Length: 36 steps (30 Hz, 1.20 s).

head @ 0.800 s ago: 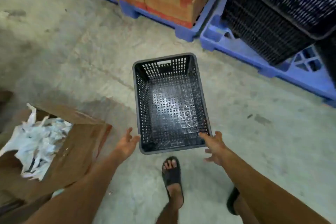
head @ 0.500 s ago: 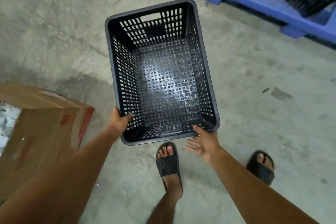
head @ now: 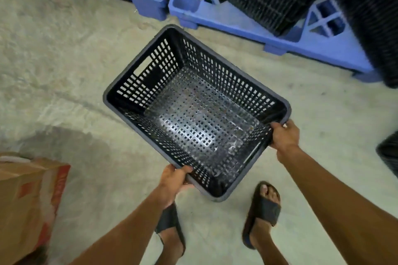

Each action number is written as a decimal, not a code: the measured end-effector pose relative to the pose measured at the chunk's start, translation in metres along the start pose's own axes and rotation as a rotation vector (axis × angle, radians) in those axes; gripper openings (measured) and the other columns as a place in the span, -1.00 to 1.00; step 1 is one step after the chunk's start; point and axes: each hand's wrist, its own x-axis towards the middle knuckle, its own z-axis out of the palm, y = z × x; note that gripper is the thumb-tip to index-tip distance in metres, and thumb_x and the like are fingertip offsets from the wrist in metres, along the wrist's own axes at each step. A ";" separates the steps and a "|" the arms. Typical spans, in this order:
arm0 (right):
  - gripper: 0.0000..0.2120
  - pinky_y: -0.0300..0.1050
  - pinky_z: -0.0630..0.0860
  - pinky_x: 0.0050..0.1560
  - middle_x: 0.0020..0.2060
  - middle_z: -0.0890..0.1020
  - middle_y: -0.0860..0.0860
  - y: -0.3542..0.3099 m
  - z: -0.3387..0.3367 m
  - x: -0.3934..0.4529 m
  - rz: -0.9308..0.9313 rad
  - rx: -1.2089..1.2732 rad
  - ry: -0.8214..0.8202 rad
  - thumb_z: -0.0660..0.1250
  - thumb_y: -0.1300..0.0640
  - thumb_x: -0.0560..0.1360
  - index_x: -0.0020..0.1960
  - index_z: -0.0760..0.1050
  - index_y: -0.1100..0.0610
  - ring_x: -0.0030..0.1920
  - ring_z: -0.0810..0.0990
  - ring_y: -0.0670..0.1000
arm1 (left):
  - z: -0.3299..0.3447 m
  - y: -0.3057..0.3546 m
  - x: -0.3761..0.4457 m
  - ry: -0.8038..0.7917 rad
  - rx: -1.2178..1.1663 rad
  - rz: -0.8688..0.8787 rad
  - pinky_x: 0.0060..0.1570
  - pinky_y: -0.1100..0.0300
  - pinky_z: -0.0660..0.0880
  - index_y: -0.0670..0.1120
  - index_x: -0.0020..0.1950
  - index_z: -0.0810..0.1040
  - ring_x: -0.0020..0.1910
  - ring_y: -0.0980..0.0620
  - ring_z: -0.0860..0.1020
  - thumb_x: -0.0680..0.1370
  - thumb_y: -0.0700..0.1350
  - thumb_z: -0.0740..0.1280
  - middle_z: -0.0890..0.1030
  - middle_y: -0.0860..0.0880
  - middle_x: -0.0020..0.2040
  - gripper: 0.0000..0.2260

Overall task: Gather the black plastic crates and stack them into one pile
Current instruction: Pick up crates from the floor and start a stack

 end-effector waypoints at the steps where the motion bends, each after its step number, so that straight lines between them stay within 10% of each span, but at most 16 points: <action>1: -0.67 0.22 0.61 0.04 0.13 0.63 0.18 -0.007 -0.013 0.014 -0.033 -0.052 0.015 0.25 0.26 0.53 0.29 0.45 0.12 0.04 0.62 0.21 | 0.026 0.001 -0.003 -0.034 -0.018 -0.007 -0.27 0.12 0.65 -0.32 0.15 0.52 -0.20 -0.09 0.72 0.49 -0.34 0.34 0.71 -0.22 -0.03 -0.76; 6: -0.57 0.03 0.53 -0.29 -0.04 0.53 0.01 0.001 -0.077 0.058 0.102 -0.133 -0.171 0.36 0.32 0.46 0.20 0.30 -0.02 -0.12 0.56 0.10 | 0.166 0.008 -0.014 -0.164 -0.116 -0.071 -0.32 0.21 0.63 -0.25 0.09 0.52 -0.34 0.03 0.67 0.48 -0.35 0.37 0.68 -0.16 -0.10 -0.80; 12: -0.79 0.13 0.58 0.11 0.04 0.64 0.13 0.021 -0.134 0.102 -0.080 -0.319 -0.039 0.32 0.22 0.49 0.11 0.46 0.05 0.00 0.61 0.20 | 0.239 0.007 -0.020 -0.322 -0.082 -0.276 -0.13 0.02 0.65 -0.13 0.13 0.49 0.08 -0.17 0.64 0.57 -0.08 0.35 0.56 -0.10 0.12 -0.80; 18: -0.70 0.07 0.56 0.13 0.04 0.64 0.14 0.023 -0.199 0.139 -0.044 -0.400 0.034 0.28 0.28 0.48 0.19 0.49 0.08 -0.04 0.57 0.17 | 0.219 0.030 0.002 0.168 -0.266 -0.193 -0.29 -0.07 0.66 -0.22 0.34 0.43 -0.14 -0.18 0.61 0.60 -0.04 0.29 0.60 -0.23 0.06 -0.62; 24: -0.63 0.14 0.52 0.21 0.14 0.62 0.20 0.026 -0.231 0.147 -0.036 -0.493 0.015 0.25 0.31 0.47 0.27 0.45 0.15 0.13 0.57 0.26 | 0.206 0.042 0.008 0.223 -0.115 -0.175 -0.48 0.14 0.61 -0.26 0.36 0.42 -0.53 0.00 0.64 0.64 -0.15 0.19 0.64 -0.25 0.03 -0.68; 28: -0.64 0.14 0.53 0.16 0.15 0.59 0.24 0.030 -0.240 0.145 -0.018 -0.565 -0.017 0.26 0.28 0.47 0.26 0.39 0.18 0.13 0.56 0.29 | 0.208 0.037 0.001 0.186 -0.130 -0.197 -0.08 0.05 0.66 -0.20 0.06 0.50 -0.01 -0.13 0.67 0.64 -0.13 0.20 0.60 -0.20 0.23 -0.84; 31: -0.53 0.12 0.50 0.12 0.21 0.55 0.26 0.038 -0.246 0.142 0.029 -0.595 -0.032 0.30 0.19 0.52 0.39 0.26 0.18 0.16 0.54 0.31 | 0.205 0.037 -0.005 0.130 -0.125 -0.183 -0.24 -0.01 0.66 -0.22 0.28 0.42 -0.17 -0.18 0.62 0.63 -0.21 0.21 0.59 -0.24 0.13 -0.77; 36: -0.45 0.09 0.50 0.12 0.26 0.52 0.22 0.048 -0.252 0.113 0.060 -0.516 -0.132 0.39 0.15 0.51 0.41 0.25 0.20 0.16 0.53 0.23 | 0.200 0.035 -0.029 0.015 -0.020 -0.215 0.08 -0.09 0.54 -0.16 0.39 0.39 0.04 -0.19 0.59 0.65 -0.13 0.15 0.53 -0.24 0.21 -0.69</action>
